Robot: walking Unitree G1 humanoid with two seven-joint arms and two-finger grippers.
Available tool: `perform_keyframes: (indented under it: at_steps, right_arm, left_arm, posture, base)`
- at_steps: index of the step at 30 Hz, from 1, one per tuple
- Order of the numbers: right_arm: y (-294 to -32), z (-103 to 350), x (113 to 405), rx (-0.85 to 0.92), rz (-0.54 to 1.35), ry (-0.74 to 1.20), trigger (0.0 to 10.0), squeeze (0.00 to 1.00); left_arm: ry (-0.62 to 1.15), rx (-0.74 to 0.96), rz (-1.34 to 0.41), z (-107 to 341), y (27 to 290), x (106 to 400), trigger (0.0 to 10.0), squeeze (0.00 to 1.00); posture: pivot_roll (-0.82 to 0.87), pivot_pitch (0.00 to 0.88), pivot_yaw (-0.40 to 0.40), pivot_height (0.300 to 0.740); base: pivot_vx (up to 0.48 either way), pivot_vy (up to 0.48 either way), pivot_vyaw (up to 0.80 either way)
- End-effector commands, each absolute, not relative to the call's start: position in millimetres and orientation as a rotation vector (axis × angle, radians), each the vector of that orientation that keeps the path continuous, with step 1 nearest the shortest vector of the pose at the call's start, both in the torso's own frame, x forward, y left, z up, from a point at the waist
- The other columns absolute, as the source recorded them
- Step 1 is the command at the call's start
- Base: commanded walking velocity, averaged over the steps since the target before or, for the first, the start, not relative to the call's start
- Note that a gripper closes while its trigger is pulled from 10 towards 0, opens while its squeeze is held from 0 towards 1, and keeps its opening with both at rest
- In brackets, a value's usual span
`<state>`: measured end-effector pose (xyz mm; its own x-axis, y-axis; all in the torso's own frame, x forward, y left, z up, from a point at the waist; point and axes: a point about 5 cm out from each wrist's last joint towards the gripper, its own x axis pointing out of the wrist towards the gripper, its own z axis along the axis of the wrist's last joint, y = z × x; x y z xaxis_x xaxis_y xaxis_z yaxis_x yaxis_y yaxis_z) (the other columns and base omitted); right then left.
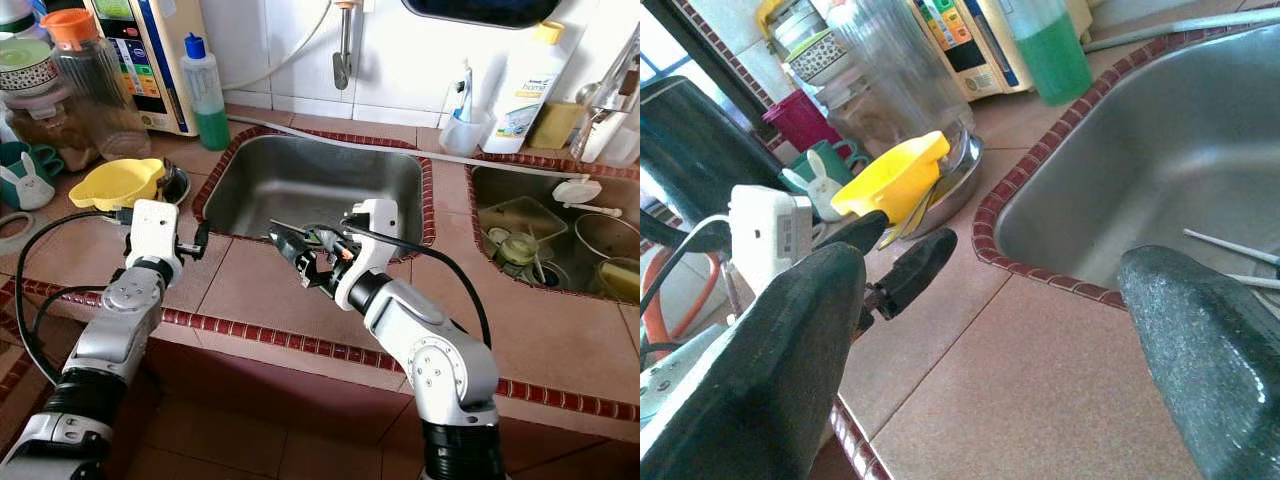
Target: Kitchen organization
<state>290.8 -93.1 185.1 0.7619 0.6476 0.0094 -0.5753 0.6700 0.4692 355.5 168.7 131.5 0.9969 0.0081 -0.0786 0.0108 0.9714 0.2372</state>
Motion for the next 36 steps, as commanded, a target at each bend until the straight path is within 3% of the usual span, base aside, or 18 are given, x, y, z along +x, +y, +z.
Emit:
perform_keyframes:
  at_steps: [1, 19, 27, 29, 32, 36]
  right_arm:
    - [-92.7, 191.2, 287.8, 0.473, 0.710, 0.141, 10.0, 0.00]
    - [-90.2, 191.2, 287.7, 0.485, 0.725, 0.144, 10.0, 0.00]
    - [-85.4, 191.6, 278.9, 0.507, 0.816, 0.163, 10.0, 0.00]
    - [-82.4, 191.8, 272.1, 0.501, 0.880, 0.177, 10.0, 0.00]
    - [-79.5, 190.2, 263.5, 0.492, 0.959, 0.206, 10.0, 0.00]
    - [-78.3, 191.0, 260.1, 0.485, 0.990, 0.211, 10.0, 0.00]
  left_arm:
    - [0.067, 0.261, -0.002, 134.3, 172.4, 358.8, 10.0, 0.00]
    - [0.072, 0.452, 0.060, 127.6, 195.9, 354.3, 10.0, 0.00]
    - [0.077, 0.451, 0.033, 124.8, 194.9, 354.6, 10.0, 0.00]
    - [0.075, 0.444, 0.023, 124.7, 193.7, 355.5, 4.7, 0.00]
    - [0.072, 0.438, 0.015, 125.3, 192.4, 357.0, 0.0, 0.00]
    - [0.068, 0.437, 0.009, 125.6, 192.0, 357.6, 0.0, 0.00]
  posture:
    - [-0.01, 0.081, 0.030, 0.740]
    - [0.00, 0.078, 0.029, 0.740]
    - [0.00, 0.081, 0.029, 0.740]
    - [-0.01, 0.081, 0.029, 0.740]
    - [-0.01, 0.081, 0.029, 0.740]
    - [-0.01, 0.080, 0.027, 0.740]
  base:
    - [0.000, 0.000, 0.00]
    - [0.000, 0.000, 0.00]
    - [0.000, 0.000, 0.00]
    - [0.000, 0.000, 0.00]
    - [0.000, 0.000, 0.00]
    - [0.000, 0.000, 0.00]
